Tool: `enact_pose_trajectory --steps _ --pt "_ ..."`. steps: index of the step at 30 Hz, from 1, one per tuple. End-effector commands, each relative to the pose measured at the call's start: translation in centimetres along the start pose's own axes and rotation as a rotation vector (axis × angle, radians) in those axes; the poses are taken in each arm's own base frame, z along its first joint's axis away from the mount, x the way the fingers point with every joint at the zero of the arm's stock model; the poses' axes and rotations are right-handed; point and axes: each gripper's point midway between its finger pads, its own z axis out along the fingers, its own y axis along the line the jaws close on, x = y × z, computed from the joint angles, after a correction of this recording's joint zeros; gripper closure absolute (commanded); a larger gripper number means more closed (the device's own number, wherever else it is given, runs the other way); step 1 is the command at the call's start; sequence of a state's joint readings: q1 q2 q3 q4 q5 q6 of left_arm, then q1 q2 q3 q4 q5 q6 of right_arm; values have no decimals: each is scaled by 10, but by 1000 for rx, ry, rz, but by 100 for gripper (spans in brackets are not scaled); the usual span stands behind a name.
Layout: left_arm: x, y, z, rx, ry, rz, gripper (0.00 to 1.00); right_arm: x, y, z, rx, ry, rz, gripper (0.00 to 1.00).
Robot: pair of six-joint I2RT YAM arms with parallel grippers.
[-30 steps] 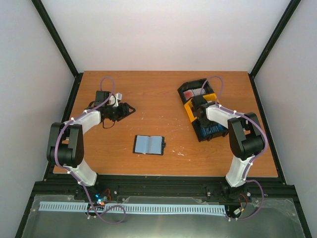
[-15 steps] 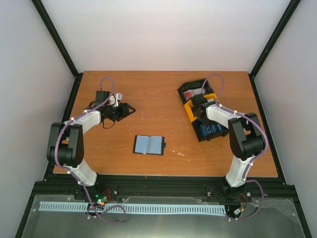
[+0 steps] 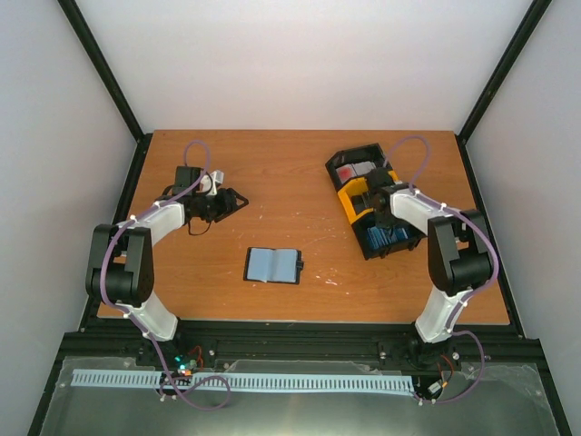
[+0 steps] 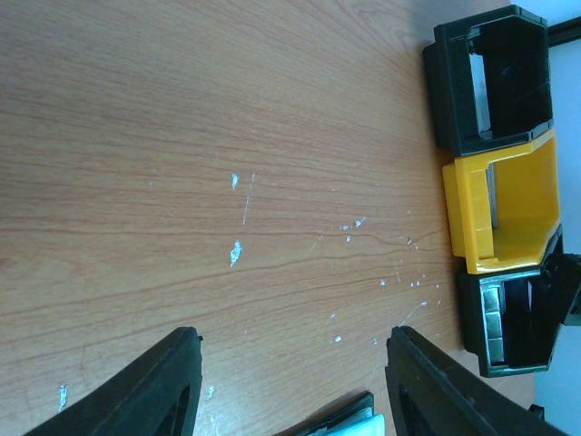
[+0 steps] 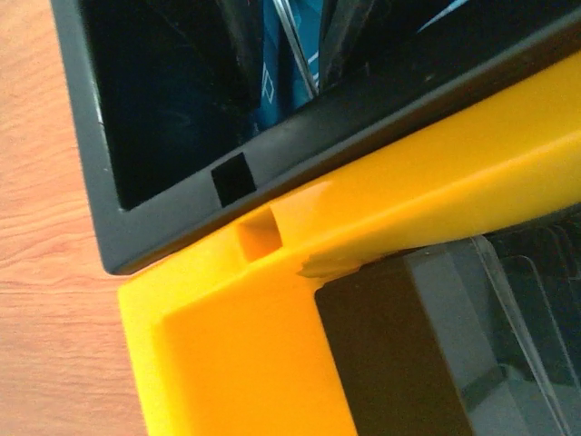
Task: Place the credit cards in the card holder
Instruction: Pick up the credit card from the storage box.
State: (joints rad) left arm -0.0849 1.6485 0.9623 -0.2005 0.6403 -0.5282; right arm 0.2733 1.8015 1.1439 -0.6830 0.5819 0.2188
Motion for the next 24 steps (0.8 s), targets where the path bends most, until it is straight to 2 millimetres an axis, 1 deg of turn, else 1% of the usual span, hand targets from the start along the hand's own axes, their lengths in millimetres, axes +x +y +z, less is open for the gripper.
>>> enact_pose_trajectory --steps 1,7,9,13,17,21,24 --pt "-12 -3 -3 19 -28 36 43 -8 15 -8 -226 -10 82 80" --pt "-12 -3 -3 18 -28 36 43 -13 16 -10 -354 -3 142 74" --pt "-11 -3 -2 18 -26 35 43 -13 13 -8 -372 1 159 73" --pt "-11 -3 -2 18 -26 35 43 -11 16 -7 -411 12 166 69" --pt "-11 -2 -2 17 -25 33 43 -10 15 -4 -408 16 171 67" --pt "-11 -2 -2 17 -25 34 43 -9 10 1 -365 22 173 68" --pt "-11 -2 -1 17 -25 32 43 -8 11 3 -366 25 164 68"
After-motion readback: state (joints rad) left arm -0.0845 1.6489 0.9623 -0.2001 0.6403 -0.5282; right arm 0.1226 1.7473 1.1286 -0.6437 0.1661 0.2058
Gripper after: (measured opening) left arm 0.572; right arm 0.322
